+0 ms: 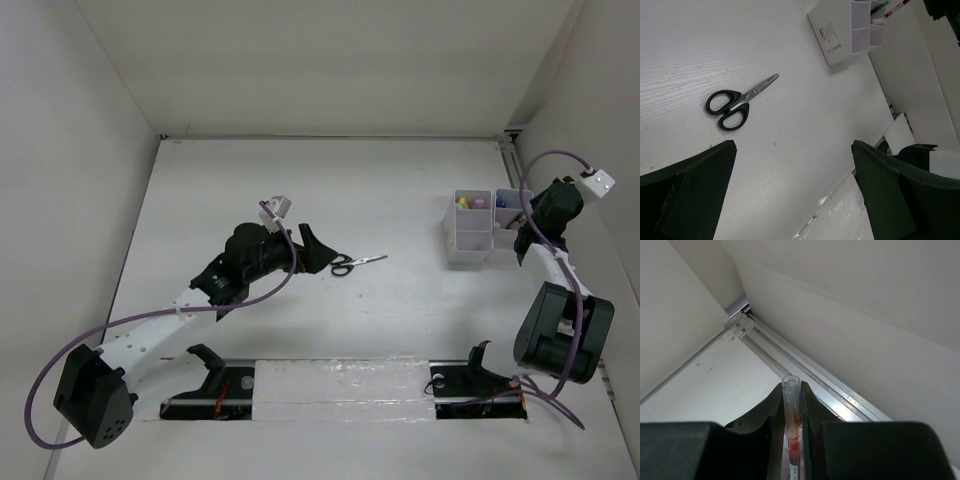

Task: Sort the stationery into containers
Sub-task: Place the pen in the storage box, then pick up the stapler from the center of the board.

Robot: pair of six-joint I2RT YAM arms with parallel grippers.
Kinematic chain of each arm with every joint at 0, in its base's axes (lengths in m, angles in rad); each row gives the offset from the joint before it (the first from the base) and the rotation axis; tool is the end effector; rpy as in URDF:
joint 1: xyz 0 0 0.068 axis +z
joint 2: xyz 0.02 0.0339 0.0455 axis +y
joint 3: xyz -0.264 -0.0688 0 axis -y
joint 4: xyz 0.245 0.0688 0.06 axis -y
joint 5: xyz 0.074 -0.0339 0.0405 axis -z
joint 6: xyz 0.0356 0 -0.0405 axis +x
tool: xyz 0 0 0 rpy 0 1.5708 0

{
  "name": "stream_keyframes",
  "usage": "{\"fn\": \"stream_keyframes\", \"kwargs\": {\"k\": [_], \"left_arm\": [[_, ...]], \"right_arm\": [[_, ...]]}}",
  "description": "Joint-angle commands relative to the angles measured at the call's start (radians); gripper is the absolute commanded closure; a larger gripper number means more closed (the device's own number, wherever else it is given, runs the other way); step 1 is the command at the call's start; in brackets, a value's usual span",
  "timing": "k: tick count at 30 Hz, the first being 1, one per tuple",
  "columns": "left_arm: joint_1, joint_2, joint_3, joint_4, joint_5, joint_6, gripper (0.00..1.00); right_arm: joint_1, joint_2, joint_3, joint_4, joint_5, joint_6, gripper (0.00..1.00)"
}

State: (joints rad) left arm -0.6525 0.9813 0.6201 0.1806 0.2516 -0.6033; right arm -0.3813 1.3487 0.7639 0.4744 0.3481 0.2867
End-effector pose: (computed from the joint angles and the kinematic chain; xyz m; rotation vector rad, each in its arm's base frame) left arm 0.1776 -0.1469 0.2830 0.2441 1.8720 -1.1119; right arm 0.2796 -0.1252 0.2740 0.7944 1.4888 -0.3633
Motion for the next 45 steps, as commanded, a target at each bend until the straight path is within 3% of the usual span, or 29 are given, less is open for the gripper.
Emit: {"fn": "stream_keyframes", "kwargs": {"k": [1,12,15,20,28,30,32,33,38,45], "left_arm": [[0.002,0.008,-0.013,0.063,0.044,0.008,0.00],[0.002,-0.003,-0.022,0.072,0.044,0.017,0.00],[0.002,-0.003,-0.022,0.072,0.044,0.017,0.00],[0.002,-0.012,-0.022,0.072,0.044,0.017,0.00],[0.002,-0.021,-0.031,0.072,0.032,0.017,0.00],[0.002,-0.021,-0.031,0.039,-0.017,0.017,0.00],[0.002,-0.021,-0.019,0.017,-0.069,0.008,0.00],[0.002,-0.009,-0.008,-0.012,-0.092,-0.003,0.00],[0.002,0.045,0.055,-0.134,-0.277,-0.064,0.00],[0.024,0.042,0.089,-0.282,-0.426,-0.163,0.00]], "right_arm": [[-0.007,0.012,0.052,0.066,0.005,-0.001,1.00],[-0.007,0.069,0.041,0.075,-0.052,0.064,1.00],[-0.007,0.069,0.020,0.075,-0.098,0.075,0.89],[-0.007,0.049,0.011,0.075,-0.139,0.075,0.51],[-0.007,0.009,0.002,0.075,-0.188,0.075,0.37],[-0.007,-0.028,-0.012,0.096,-0.210,0.084,0.27],[0.022,-0.092,-0.021,0.107,-0.222,0.097,0.18],[0.066,-0.112,-0.021,0.095,-0.198,0.097,0.00],[0.263,-0.259,0.069,-0.054,-0.031,0.037,0.00],[0.563,-0.373,0.130,-0.364,0.040,-0.012,0.00]]}}
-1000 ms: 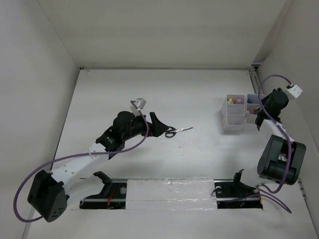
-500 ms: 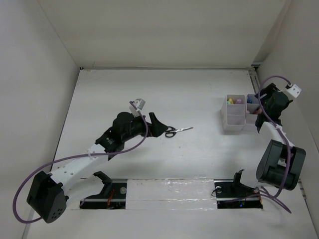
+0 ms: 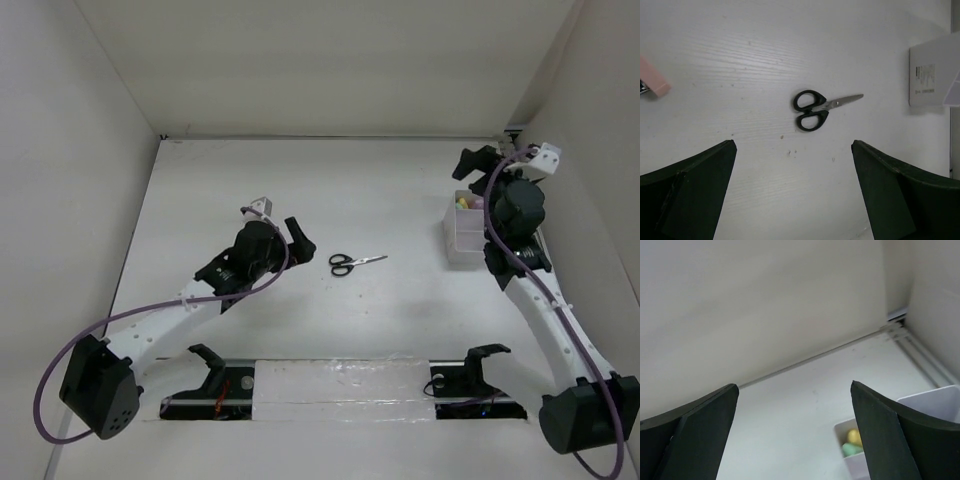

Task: Sort the stationery into containers
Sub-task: Pick up the stapler from the center of the board.

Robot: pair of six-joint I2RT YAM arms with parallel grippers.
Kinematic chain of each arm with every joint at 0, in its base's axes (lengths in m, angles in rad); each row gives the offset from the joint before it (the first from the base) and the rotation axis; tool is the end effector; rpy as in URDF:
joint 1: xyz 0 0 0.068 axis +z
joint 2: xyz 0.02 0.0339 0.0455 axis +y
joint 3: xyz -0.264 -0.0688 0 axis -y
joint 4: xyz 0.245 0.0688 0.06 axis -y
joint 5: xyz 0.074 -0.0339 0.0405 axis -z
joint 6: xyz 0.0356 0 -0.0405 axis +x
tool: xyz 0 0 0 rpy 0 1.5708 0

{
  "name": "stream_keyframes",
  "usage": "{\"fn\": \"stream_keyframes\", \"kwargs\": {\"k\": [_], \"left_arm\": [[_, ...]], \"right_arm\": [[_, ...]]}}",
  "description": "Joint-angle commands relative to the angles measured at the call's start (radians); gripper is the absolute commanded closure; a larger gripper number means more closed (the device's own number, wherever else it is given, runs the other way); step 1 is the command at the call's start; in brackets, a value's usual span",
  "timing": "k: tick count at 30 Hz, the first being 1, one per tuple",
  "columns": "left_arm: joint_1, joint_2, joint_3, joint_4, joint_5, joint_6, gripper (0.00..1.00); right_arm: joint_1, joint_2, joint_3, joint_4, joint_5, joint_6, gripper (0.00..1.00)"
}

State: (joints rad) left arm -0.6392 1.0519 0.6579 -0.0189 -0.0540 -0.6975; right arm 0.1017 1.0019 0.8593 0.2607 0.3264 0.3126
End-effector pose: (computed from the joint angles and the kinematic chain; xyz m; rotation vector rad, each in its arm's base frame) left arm 0.1927 -0.1408 0.2601 -0.0971 2.0732 -0.7966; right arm 0.2357 0.0126 0.3732 0.4156 1.3993 0.1010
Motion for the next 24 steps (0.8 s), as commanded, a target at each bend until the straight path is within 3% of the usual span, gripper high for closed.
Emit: {"fn": "stream_keyframes", "kwargs": {"k": [1,5,10,17,24], "left_arm": [[0.024,-0.047,0.051,-0.105,-0.188,-0.121,0.00],[0.036,-0.041,0.074,-0.226,-0.405,-0.253,0.00],[0.045,0.097,0.192,-0.372,-0.561,-0.361,0.00],[0.191,0.361,0.281,-0.291,-0.451,-0.269,0.00],[0.202,0.530,0.344,-0.289,-0.402,-0.257,0.00]], "right_arm": [[0.158,-0.026,0.035,-0.206,0.104,-0.038,0.00],[0.283,-0.068,0.000,-0.287,0.131,-0.024,0.00],[0.438,-0.134,-0.075,-0.284,0.016,0.043,0.00],[0.627,-0.169,-0.132,-0.248,-0.063,0.098,0.00],[0.701,-0.207,-0.132,-0.275,-0.006,0.098,0.00]]}}
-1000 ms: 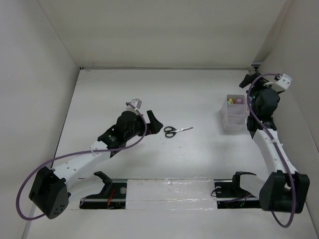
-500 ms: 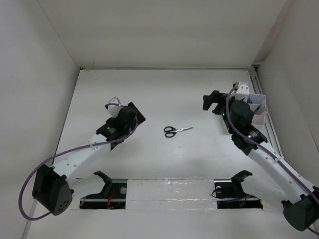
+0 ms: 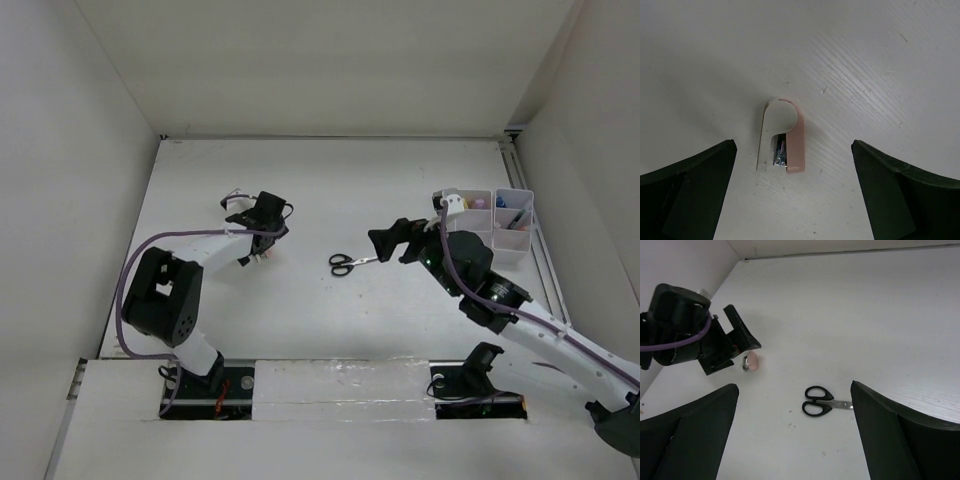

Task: Sort the stationery into containers
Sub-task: Pick up the stapler from the center of the board.

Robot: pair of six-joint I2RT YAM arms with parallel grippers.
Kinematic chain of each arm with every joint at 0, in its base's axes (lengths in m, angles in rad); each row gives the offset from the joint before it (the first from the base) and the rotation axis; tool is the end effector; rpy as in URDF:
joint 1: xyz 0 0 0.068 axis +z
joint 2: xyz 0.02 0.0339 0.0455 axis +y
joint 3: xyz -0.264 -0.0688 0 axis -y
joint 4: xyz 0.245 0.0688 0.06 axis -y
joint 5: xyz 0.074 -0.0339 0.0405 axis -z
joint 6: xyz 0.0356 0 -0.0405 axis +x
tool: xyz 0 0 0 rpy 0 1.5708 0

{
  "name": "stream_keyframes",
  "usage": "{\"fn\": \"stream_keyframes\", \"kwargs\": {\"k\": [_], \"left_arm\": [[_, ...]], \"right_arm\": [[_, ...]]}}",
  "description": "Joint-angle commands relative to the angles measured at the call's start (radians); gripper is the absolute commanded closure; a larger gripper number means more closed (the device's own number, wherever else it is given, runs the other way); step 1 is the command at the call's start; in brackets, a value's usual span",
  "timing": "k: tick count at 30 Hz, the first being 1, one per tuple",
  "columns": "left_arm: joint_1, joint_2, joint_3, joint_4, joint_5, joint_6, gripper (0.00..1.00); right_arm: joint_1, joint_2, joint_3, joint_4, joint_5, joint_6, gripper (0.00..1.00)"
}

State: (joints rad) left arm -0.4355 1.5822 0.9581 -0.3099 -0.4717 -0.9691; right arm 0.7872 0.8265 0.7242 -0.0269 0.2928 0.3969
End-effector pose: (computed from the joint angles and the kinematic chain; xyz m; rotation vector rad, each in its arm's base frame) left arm 0.2967 -0.1202 0.1980 -0.8035 2.2299 -0.0696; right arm 0.1472 0.1331 0.3284 -0.1150 1.7315 0.6331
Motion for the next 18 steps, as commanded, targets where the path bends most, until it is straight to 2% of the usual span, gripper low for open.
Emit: {"fn": "stream_keyframes", "kwargs": {"k": [1,4,8,10,13,18], "left_arm": [[-0.002,0.012,0.044,0.002,0.016,0.015,0.00],[-0.002,0.021,0.021,0.028,0.037,0.015,0.02],[-0.002,0.033,-0.001,0.028,0.074,0.024,0.13],[-0.002,0.042,-0.012,0.028,0.074,0.024,0.24],[0.030,0.064,-0.036,0.028,0.088,0.033,0.24],[0.052,0.064,-0.056,0.049,0.111,0.043,0.46]], "right_arm": [[0.015,-0.032,0.003,0.013,0.019,0.023,0.00],[0.015,-0.041,-0.008,0.022,0.008,0.023,0.00],[0.015,-0.010,-0.017,0.044,0.008,0.023,0.00],[0.015,0.000,-0.017,0.053,0.008,0.032,0.00],[0.015,0.011,-0.017,0.077,-0.003,0.042,0.00],[0.015,0.011,-0.017,0.078,-0.012,0.042,0.00]]}}
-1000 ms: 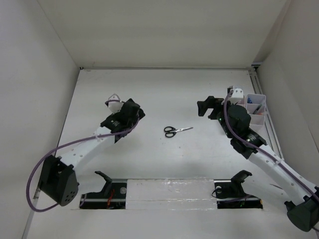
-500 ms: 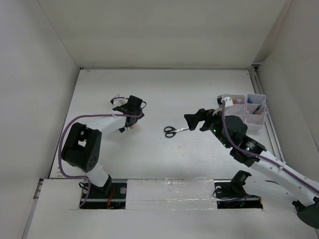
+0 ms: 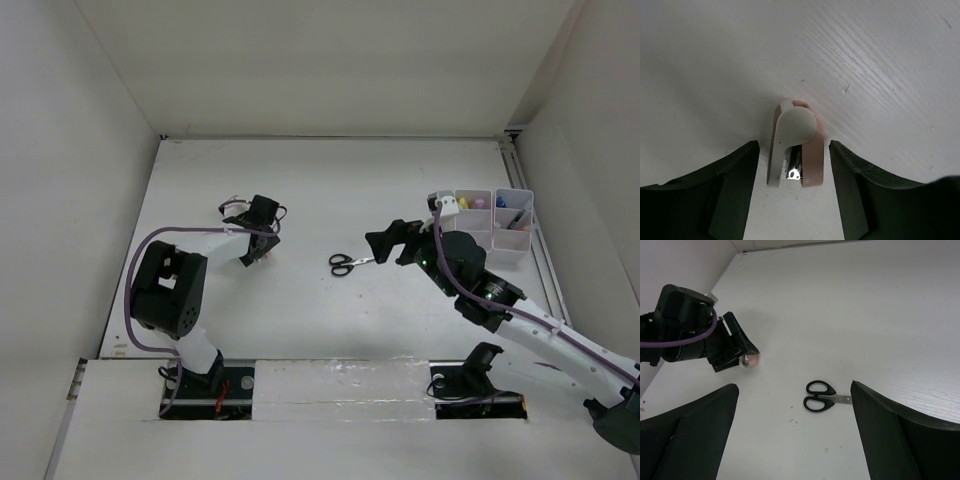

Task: Sort the stationery into containers
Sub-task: Pick up the stapler from the center of the board.

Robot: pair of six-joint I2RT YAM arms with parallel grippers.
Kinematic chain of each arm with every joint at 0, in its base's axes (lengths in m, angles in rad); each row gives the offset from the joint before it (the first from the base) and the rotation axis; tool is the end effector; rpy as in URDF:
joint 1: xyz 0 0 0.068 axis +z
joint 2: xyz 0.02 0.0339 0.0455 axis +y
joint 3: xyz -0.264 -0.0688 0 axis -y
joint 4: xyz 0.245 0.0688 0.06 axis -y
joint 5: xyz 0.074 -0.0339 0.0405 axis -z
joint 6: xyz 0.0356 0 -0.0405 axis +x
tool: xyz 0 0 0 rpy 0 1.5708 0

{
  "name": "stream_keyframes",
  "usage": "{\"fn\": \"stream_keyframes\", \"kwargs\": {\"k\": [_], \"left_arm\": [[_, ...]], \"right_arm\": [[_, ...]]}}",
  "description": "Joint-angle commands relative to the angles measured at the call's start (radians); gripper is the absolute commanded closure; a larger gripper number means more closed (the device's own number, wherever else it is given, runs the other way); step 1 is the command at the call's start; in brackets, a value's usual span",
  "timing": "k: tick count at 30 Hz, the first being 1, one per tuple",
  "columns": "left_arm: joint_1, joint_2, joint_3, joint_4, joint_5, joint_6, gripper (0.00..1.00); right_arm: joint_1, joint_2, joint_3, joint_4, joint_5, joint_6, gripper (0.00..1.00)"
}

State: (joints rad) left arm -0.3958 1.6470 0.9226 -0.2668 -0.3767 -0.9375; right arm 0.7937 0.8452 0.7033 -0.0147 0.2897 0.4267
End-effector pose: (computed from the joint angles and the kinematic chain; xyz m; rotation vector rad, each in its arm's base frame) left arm 0.3022 -0.1121 0.1697 -0.7930 2.3331 -0.0851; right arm 0.1493 0.1373 0.3189 -0.1049 1.7618 0.6482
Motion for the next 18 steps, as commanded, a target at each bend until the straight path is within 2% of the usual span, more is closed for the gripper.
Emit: {"fn": "stream_keyframes", "kwargs": {"k": [1,3,7,8,13,18], "left_arm": [[0.012,-0.001,-0.031,0.006,0.025,0.023,0.46],[0.012,0.008,-0.041,0.018,0.025,0.023,0.51],[0.012,0.020,-0.051,0.046,0.054,0.054,0.96],[0.012,0.020,-0.051,0.063,0.083,0.074,1.00],[0.000,-0.159,-0.166,0.262,0.183,0.195,1.00],[-0.032,-0.305,-0.203,0.314,0.205,0.271,1.00]], "right_arm": [[0.009,-0.008,0.004,0.065,-0.009,0.012,0.00],[0.009,-0.017,0.004,0.065,-0.009,0.021,0.00],[0.009,-0.017,-0.005,0.076,-0.018,0.030,0.00],[0.009,-0.017,-0.005,0.076,-0.018,0.030,0.00],[-0.019,-0.026,-0.005,0.076,-0.044,0.040,0.00],[-0.080,-0.109,-0.014,0.053,-0.086,0.052,0.00]]}}
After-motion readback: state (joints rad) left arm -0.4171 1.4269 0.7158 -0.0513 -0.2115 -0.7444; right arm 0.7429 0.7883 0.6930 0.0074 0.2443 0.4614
